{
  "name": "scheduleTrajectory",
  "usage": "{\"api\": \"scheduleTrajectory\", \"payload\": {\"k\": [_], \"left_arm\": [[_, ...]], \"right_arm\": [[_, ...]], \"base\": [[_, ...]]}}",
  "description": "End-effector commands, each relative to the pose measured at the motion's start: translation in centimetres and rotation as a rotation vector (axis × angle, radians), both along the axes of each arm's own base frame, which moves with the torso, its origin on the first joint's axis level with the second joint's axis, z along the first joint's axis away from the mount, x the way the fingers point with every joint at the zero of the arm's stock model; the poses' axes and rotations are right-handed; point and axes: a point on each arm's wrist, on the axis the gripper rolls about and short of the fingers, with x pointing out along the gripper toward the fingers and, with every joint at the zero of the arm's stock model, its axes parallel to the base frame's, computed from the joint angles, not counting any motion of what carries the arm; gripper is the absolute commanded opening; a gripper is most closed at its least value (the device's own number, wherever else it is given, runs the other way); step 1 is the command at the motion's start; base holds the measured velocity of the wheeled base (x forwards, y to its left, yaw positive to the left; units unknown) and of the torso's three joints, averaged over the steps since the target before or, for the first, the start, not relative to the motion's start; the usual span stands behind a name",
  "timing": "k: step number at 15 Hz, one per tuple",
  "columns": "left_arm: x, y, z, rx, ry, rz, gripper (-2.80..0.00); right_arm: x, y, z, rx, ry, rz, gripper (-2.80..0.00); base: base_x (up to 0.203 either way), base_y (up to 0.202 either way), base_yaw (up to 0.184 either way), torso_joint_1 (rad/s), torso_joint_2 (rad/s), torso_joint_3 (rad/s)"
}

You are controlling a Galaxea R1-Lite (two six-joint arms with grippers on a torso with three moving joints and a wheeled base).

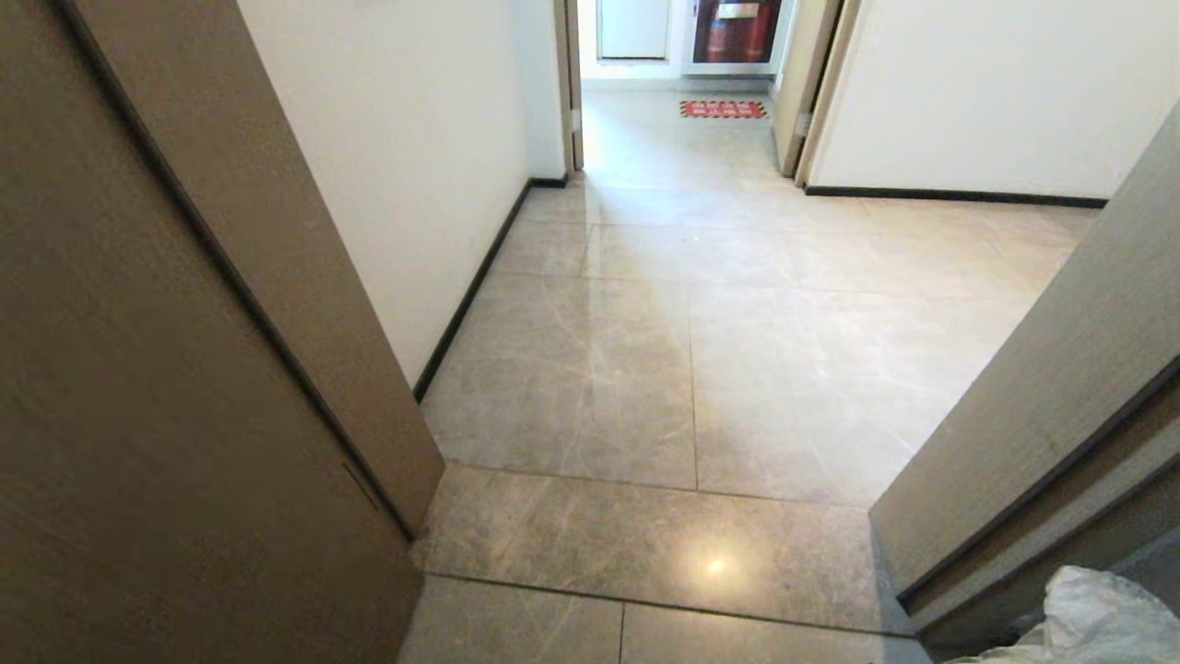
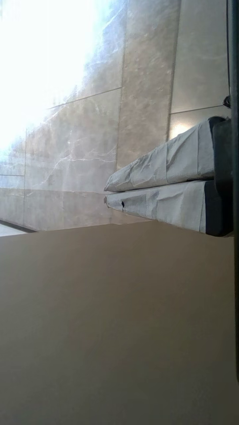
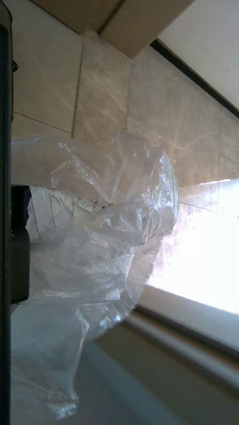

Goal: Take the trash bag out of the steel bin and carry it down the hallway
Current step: Put the trash bag at the door

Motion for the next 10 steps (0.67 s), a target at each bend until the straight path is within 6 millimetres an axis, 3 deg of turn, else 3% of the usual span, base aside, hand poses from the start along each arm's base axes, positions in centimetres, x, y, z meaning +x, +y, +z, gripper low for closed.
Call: {"api": "scheduleTrajectory", "payload": {"k": [1,5,10], "left_arm": [[0.00,0.00,0.00,0.000,0.000,0.000,-2.80],[0.00,0.00,0.01,0.000,-0.001,0.000,-2.80],[0.00,0.00,0.01,0.003,-0.001,0.000,-2.80]], "right_arm": [[0.02,0.00,-0.03,0.000,0.003,0.000,-2.80],[0.02,0.00,-0.03,0.000,0.003,0.000,-2.80],[0.02,0.00,-0.03,0.000,0.003,0.000,-2.80]], "base": [[0.203,0.000,0.000,-0.001,0.00,0.004],[0.178,0.000,0.001,0.001,0.00,0.001],[0.014,0.000,-0.001,0.000,0.00,0.000]]}}
